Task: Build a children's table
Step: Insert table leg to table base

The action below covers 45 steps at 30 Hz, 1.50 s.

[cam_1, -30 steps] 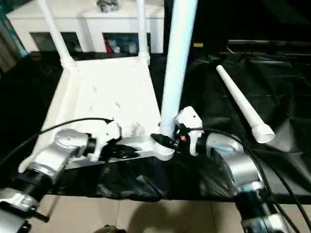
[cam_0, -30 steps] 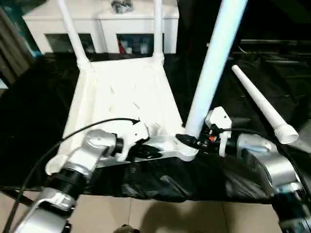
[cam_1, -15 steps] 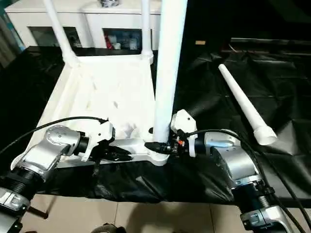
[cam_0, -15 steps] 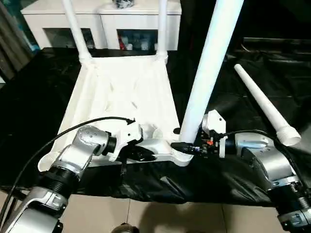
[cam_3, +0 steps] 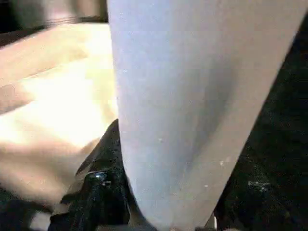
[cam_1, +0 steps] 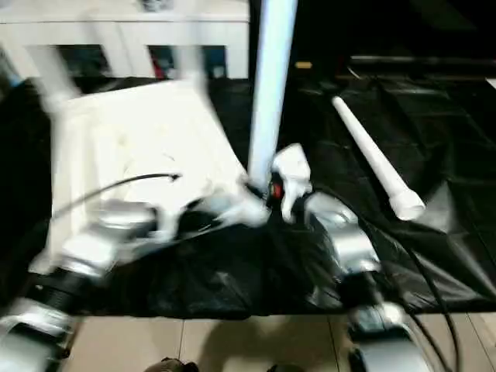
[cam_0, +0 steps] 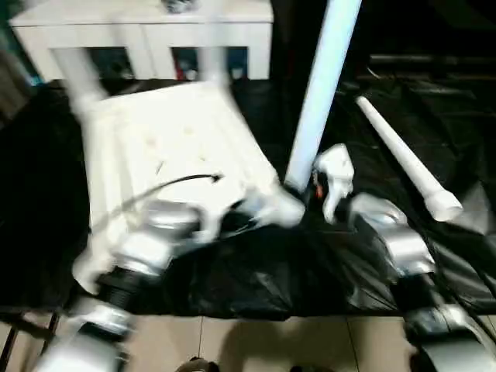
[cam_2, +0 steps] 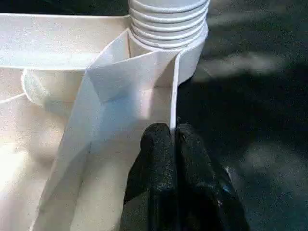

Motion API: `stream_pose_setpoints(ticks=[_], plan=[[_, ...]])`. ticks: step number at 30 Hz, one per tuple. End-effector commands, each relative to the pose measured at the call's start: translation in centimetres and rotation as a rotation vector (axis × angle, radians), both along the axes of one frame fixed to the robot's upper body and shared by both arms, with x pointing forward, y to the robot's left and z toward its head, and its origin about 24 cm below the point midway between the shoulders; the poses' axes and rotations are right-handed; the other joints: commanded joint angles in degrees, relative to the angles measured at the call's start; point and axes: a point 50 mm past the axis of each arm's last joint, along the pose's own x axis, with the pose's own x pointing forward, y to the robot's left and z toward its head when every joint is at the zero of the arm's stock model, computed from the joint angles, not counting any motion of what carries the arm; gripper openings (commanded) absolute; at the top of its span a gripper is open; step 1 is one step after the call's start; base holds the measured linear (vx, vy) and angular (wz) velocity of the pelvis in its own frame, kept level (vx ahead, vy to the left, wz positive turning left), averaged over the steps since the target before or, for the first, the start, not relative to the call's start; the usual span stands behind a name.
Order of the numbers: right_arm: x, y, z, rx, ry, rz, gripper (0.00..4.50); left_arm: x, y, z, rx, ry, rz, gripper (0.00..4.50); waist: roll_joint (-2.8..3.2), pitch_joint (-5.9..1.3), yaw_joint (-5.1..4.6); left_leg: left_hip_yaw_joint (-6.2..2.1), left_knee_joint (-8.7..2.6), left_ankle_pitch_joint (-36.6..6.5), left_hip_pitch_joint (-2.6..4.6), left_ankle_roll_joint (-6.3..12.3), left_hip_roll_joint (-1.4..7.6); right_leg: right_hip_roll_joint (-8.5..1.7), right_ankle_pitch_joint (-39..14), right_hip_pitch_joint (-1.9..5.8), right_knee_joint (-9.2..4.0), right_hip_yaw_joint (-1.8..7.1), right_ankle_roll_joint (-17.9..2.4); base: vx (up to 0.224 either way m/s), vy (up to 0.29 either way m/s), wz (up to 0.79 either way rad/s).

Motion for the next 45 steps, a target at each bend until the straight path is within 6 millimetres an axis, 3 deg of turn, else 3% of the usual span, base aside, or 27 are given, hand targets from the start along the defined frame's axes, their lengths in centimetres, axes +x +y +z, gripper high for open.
stream_pose_setpoints(ticks=[1,3,5,6,7,10,13,16,18,22,23,27,28,32,33,39,45], plan=[[-1.2,0.0,-4.9,-0.070,0.219,-0.060,1.88,0.4,-1.4,3.6,-0.078,-0.167,0.014,0.00,-0.19,-4.32,0.68,-2.69,-4.08,-8.6,0.36,1.43,4.51,-5.16,-2.5,3.37,-3.30,3.73,-14.7,0.000,0.000,0.00],[-1.2,0.3,-4.9,-0.069,0.221,-0.059,1.88,0.3,-2.0,3.6,-0.081,-0.173,-0.005,0.00,0.00,-4.43,0.75,-2.59,-3.61,-4.7,0.16,4.69,4.26,-4.98,2.7,3.40,-2.76,3.44,-15.7,0.000,0.000,0.00],[-1.0,0.6,-5.0,-0.073,0.222,-0.058,1.88,0.4,-2.6,3.3,-0.068,-0.175,-0.021,0.00,-0.11,-4.19,0.93,-2.46,-3.56,-5.4,0.41,6.52,4.44,-4.95,0.8,3.20,-3.09,3.34,-15.9,0.000,0.000,0.00],[-1.0,0.7,-5.0,-0.077,0.223,-0.055,1.88,0.4,-2.7,3.3,-0.060,-0.179,-0.026,0.00,-0.11,-4.09,0.94,-2.40,-3.61,-6.3,0.45,6.42,4.46,-4.91,-0.9,3.14,-3.27,3.32,-15.7,0.000,0.000,0.00],[-0.9,0.8,-5.0,-0.079,0.223,-0.057,1.88,0.4,-2.6,3.2,-0.051,-0.175,-0.020,0.00,0.32,-3.90,1.00,-2.49,-3.81,-8.3,0.60,5.55,4.60,-4.91,-4.4,3.11,-3.58,3.32,-15.2,0.000,0.000,0.00],[-0.8,1.1,-4.8,-0.091,0.212,-0.050,1.88,0.4,-2.3,2.9,-0.025,-0.164,-0.009,0.00,0.34,-3.58,0.80,-2.60,-4.34,-13.1,1.05,2.58,4.84,-4.66,-10.6,2.82,-4.20,3.39,-13.6,0.000,0.000,0.00],[-0.8,1.3,-4.7,-0.108,0.203,-0.024,1.88,0.4,-2.0,2.6,-0.006,-0.167,-0.009,0.00,0.33,-3.65,0.66,-2.68,-4.49,-13.9,1.07,1.26,4.82,-4.61,-10.1,2.82,-4.07,3.51,-13.3,0.000,0.000,0.00],[-0.8,1.4,-4.7,-0.099,0.193,-0.014,1.88,0.3,-1.7,2.5,-0.003,-0.164,-0.015,0.00,0.24,-3.74,0.61,-2.58,-4.33,-12.9,1.01,1.56,4.71,-4.70,-8.0,2.90,-3.87,3.60,-13.8,0.000,0.000,0.00],[-0.8,1.3,-4.6,-0.080,0.198,-0.024,2.44,0.2,-1.6,2.3,0.000,-0.162,-0.023,0.00,0.24,-3.84,0.56,-2.56,-4.19,-11.5,0.91,2.25,4.66,-4.75,-6.3,3.02,-3.68,3.58,-14.2,0.000,0.000,0.00],[-0.6,1.5,-4.2,-0.046,0.189,-0.010,2.79,0.1,-1.5,2.3,-0.019,-0.163,-0.063,0.00,0.32,-4.06,0.60,-2.53,-3.96,-10.8,0.94,2.65,4.68,-4.77,-5.2,3.08,-3.50,3.56,-15.0,0.000,0.000,0.00],[-0.5,1.6,-3.8,-0.032,0.175,0.018,3.02,-0.1,-1.5,2.4,-0.045,-0.157,-0.095,0.00,0.45,-4.02,0.71,-2.50,-3.99,-10.0,1.05,3.12,4.76,-4.63,-3.9,2.94,-3.31,3.51,-15.2,0.000,0.000,0.00],[-0.5,1.5,-3.1,-0.026,0.146,0.067,3.14,-0.2,-1.2,2.5,-0.084,-0.135,-0.137,0.00,0.41,-4.30,1.28,-2.35,-3.72,-8.9,1.13,3.56,4.72,-4.81,-3.0,3.10,-3.10,3.51,-15.6,0.000,0.000,0.00],[-0.5,1.5,-3.0,-0.031,0.140,0.078,3.38,-0.3,-1.1,2.5,-0.093,-0.131,-0.143,0.00,0.45,-4.30,1.36,-2.35,-3.71,-8.5,1.08,3.62,4.74,-4.78,-2.6,3.09,-3.00,3.54,-15.6,0.000,0.000,0.00],[-0.5,1.0,-1.9,-0.079,0.078,0.153,3.55,-0.5,-0.5,2.8,-0.114,-0.136,-0.247,0.00,0.42,-4.59,1.82,-2.24,-3.24,-5.3,0.90,5.39,4.56,-4.65,1.7,3.13,-2.28,3.42,-16.1,0.000,0.000,0.00],[-0.8,0.8,-1.6,-0.087,0.064,0.194,3.55,-0.6,-0.2,2.8,-0.107,-0.138,-0.279,0.00,0.67,-4.59,1.89,-2.25,-3.25,-5.4,0.95,5.52,4.66,-4.71,1.6,3.08,-2.30,3.45,-16.1,0.000,0.000,0.00],[-2.7,-0.5,-0.7,-0.134,0.014,0.410,3.55,-1.2,0.8,2.5,-0.104,-0.091,-0.404,0.00,0.49,-4.50,3.88,-2.13,-3.04,-5.3,1.09,6.29,5.01,-4.57,-1.6,2.80,-2.28,3.48,-14.5,0.000,0.000,0.00],[-4.6,-1.7,-0.3,-0.145,0.014,0.578,3.55,-1.9,1.4,2.0,-0.068,-0.051,-0.535,0.00,0.50,-4.20,4.69,-2.19,-3.36,-9.9,1.35,3.91,5.16,-4.69,-8.1,2.38,-2.98,3.64,-13.2,0.000,0.000,0.00]])
